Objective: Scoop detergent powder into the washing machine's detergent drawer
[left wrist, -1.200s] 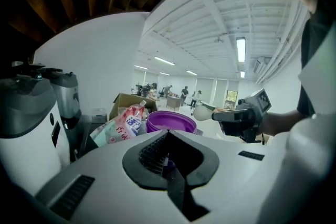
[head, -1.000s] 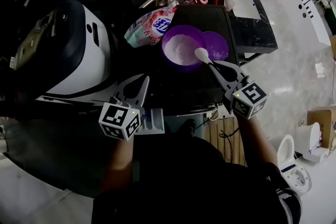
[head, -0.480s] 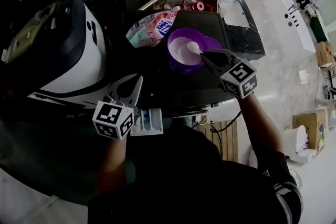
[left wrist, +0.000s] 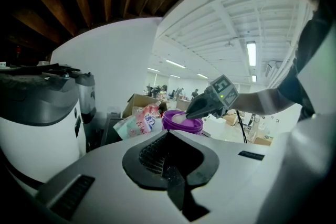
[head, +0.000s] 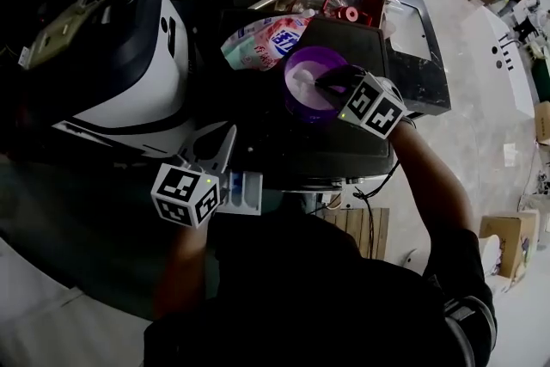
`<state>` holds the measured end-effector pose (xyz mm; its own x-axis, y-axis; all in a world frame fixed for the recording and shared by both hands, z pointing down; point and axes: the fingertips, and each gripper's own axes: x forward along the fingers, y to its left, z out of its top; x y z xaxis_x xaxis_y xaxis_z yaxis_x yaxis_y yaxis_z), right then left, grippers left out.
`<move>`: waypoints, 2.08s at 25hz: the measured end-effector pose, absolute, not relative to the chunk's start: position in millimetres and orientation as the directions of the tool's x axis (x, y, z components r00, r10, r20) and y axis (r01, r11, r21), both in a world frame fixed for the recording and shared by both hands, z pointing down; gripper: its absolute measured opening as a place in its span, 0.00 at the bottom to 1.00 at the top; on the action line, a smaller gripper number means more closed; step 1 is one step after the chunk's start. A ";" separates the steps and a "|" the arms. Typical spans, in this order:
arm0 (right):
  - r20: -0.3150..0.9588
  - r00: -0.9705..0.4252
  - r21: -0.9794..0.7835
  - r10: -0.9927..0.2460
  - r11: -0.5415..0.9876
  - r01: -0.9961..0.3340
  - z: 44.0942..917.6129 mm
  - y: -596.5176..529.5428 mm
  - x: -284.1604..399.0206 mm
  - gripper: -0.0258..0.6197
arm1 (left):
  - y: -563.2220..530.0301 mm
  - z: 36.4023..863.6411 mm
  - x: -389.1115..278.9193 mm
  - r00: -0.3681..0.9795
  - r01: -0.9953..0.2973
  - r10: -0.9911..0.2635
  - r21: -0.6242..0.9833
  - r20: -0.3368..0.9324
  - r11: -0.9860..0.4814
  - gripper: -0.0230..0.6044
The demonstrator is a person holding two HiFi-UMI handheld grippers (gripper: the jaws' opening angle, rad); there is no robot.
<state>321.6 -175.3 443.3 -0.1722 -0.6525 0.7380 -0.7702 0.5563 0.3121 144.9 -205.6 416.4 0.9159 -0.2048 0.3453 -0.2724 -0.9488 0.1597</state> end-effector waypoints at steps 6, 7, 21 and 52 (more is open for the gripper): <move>0.805 -0.201 0.306 -0.558 0.681 -0.665 460.1 -172.0 324.4 0.07 | -199.3 417.1 146.8 0.897 -0.322 -0.252 0.148 0.364 -0.935 0.05; 0.812 -0.202 0.308 -0.548 0.696 -0.649 462.2 -171.5 325.4 0.07 | -197.3 417.2 148.3 0.896 -0.326 -0.255 0.149 0.363 -0.933 0.05; 0.877 -0.226 0.291 -0.423 0.844 -0.450 483.1 -179.4 312.5 0.07 | -182.7 414.2 154.3 0.877 -0.389 -0.315 0.152 0.363 -0.909 0.05; 0.892 -0.418 -0.163 -0.174 0.737 -0.655 476.8 -164.9 311.6 0.07 | -198.2 422.0 136.4 0.885 -0.389 -0.307 0.195 0.350 -0.900 0.05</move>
<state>311.6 -164.9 476.8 -0.4178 -0.1740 0.8917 -0.6554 0.7374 -0.1632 136.4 -198.2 422.0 0.8851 -0.3065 0.3503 -0.3891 -0.9002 0.1954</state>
